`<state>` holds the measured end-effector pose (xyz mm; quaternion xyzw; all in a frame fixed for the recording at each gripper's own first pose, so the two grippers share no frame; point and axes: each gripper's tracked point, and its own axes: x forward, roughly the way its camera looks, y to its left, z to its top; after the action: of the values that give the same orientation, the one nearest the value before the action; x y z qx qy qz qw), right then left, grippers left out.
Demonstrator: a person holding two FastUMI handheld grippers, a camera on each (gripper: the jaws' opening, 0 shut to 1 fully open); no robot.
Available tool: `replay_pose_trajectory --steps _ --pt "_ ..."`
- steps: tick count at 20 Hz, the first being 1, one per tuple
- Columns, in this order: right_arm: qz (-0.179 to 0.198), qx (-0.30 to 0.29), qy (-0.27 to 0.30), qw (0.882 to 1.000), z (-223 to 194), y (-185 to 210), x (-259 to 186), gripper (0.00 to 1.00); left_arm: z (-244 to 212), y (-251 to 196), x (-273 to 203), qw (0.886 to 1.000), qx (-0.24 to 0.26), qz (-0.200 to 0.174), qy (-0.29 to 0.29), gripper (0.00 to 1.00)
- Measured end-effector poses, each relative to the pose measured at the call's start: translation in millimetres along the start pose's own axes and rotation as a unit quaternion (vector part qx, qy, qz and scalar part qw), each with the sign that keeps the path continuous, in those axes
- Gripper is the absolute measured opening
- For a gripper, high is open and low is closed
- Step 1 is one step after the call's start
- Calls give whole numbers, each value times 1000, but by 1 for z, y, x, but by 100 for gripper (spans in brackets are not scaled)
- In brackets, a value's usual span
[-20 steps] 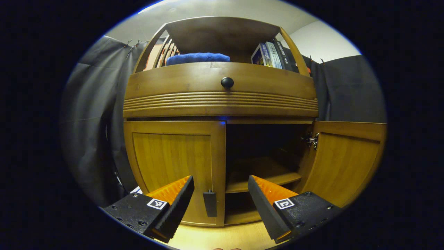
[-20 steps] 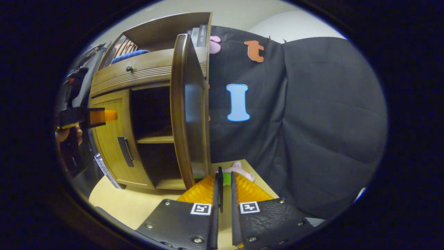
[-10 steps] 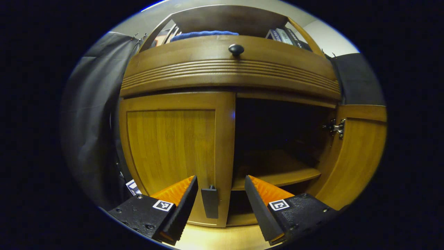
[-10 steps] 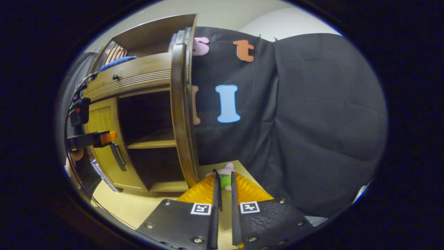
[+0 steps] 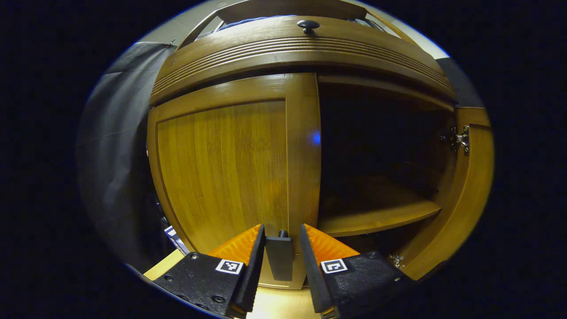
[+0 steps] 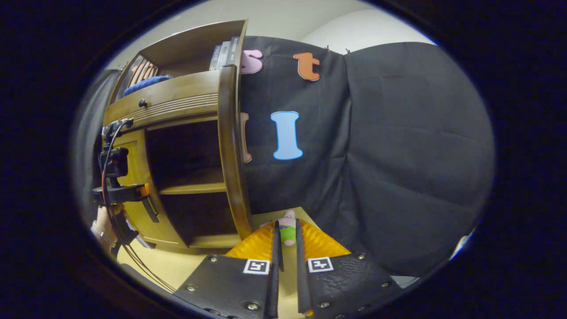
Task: Open the right door of the double-door shoe cabinet with the right hand, and open the left door with the left hand.
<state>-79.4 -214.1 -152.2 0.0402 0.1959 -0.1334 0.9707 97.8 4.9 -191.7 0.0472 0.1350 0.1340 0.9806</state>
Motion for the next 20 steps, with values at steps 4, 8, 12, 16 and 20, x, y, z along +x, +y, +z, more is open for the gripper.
replay_pose_trajectory --steps 4,8,12,16,20 --pt "-6 -3 -1 1000 -1 -4 1 17 -2 2 -1 1000 -25 -1 -3 39" --pt "-8 -7 -3 1000 3 -11 2 17 -4 6 -12 999 -43 6 -2 33" --pt "-3 -10 -6 1000 5 -14 1 17 -7 12 -32 999 -47 -1 -3 34" --pt "8 -18 -7 1000 6 -12 2 17 -12 23 -54 999 -49 -2 -2 33" --pt "25 -24 -4 999 3 -8 4 17 -14 35 -74 999 -52 -6 -3 31"
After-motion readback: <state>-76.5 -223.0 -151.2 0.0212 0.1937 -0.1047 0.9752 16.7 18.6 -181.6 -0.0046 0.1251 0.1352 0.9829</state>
